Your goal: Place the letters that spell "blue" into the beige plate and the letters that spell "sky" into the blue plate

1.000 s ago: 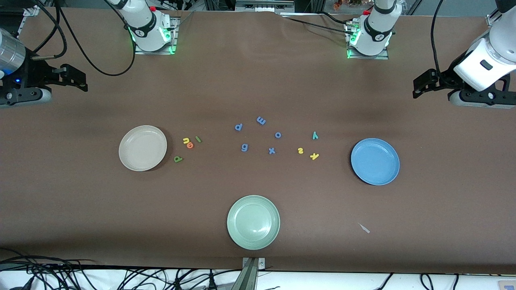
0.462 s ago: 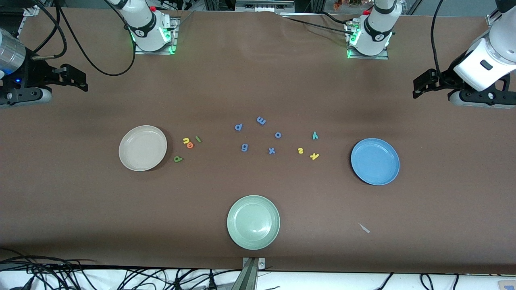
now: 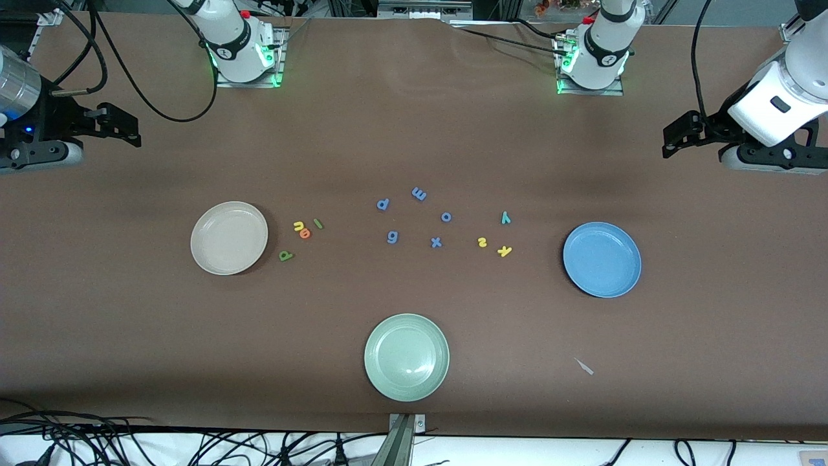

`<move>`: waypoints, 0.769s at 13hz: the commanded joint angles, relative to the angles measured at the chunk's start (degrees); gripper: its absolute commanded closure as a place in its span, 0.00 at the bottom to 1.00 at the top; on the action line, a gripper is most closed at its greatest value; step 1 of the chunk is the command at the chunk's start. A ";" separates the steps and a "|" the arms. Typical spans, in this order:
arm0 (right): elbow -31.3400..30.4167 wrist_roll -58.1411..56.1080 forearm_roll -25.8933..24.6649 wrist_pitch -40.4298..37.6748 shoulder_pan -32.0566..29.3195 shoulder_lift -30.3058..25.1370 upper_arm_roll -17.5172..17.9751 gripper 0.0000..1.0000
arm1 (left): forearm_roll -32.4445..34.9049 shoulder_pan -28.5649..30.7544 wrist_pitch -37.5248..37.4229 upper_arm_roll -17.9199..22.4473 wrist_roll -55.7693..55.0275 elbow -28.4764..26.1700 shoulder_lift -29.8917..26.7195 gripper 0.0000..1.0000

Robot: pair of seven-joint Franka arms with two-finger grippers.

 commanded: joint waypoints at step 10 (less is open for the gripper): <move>1.75 -0.54 0.72 -1.47 -0.09 0.61 -0.17 0.00 | 3.97 0.10 -1.26 -0.57 0.50 1.65 0.69 0.00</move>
